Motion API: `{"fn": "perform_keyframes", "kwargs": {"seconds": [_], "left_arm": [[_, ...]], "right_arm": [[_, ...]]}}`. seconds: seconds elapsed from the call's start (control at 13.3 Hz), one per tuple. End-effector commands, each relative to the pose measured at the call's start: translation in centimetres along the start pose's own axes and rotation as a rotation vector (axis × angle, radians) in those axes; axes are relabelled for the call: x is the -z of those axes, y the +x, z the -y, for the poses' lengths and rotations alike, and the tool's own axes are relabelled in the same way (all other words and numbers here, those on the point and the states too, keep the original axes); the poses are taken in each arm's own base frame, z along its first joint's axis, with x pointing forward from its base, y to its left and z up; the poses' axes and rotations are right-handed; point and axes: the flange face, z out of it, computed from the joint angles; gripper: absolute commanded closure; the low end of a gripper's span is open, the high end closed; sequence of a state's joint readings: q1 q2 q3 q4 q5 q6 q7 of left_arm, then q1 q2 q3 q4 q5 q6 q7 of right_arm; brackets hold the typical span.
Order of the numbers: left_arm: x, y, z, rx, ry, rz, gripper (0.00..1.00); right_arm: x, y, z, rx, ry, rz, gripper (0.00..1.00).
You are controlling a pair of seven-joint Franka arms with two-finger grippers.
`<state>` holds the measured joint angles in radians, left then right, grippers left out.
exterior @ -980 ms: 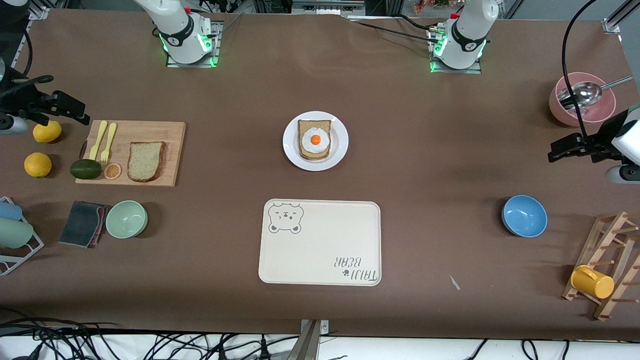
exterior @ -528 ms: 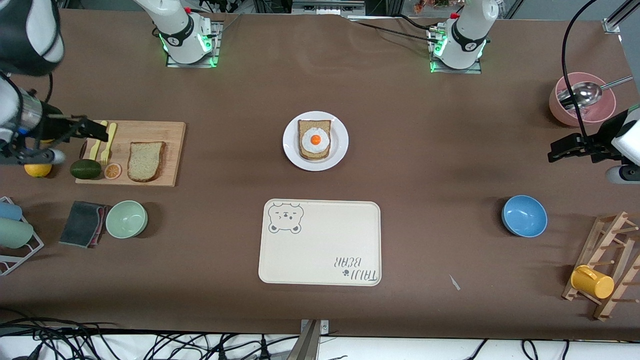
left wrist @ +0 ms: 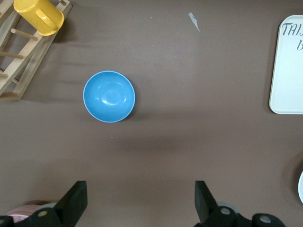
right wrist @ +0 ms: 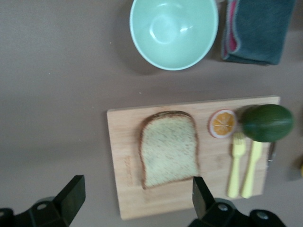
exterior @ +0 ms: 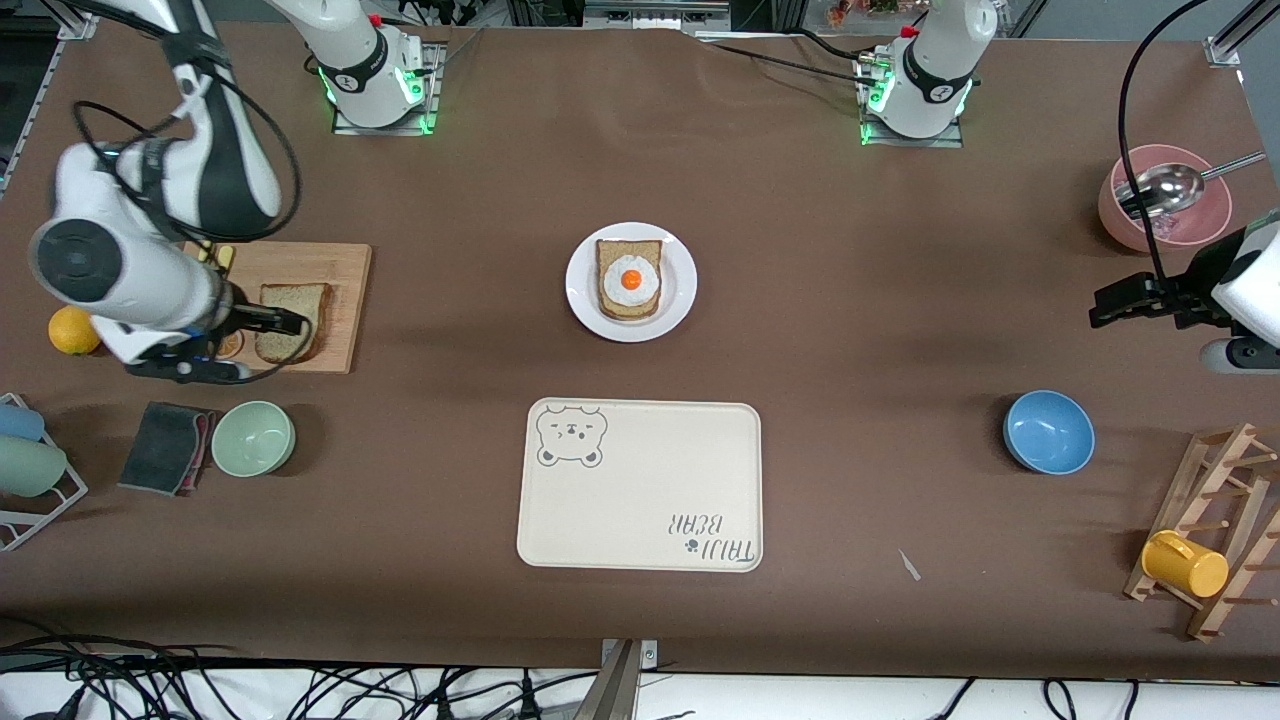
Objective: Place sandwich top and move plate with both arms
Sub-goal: 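Reach the right gripper to the bread slice while the left gripper moves out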
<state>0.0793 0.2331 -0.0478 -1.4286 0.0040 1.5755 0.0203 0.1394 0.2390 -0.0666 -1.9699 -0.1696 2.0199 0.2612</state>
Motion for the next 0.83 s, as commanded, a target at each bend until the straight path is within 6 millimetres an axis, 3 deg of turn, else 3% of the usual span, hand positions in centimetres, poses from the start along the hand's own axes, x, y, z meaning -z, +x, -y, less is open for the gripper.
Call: {"fn": "perform_keyframes", "kwargs": {"seconds": [0.0,0.38,0.75], "left_arm": [[-2.1,0.3,-0.1,0.005,-0.009,-0.013,0.00],[-5.4,0.9,-0.8,-0.004,-0.011,-0.026,0.00],[-9.6,1.4,-2.5,-0.016,-0.065,-0.002,0.00]], "right_arm": [[-3.6,-1.4,0.5,-0.056,-0.037,-0.054,0.00],[-10.7,-3.9,3.5,-0.104,-0.170,-0.105,0.05],[-14.2,-3.0,4.1,-0.147,-0.137,-0.135,0.21]]}}
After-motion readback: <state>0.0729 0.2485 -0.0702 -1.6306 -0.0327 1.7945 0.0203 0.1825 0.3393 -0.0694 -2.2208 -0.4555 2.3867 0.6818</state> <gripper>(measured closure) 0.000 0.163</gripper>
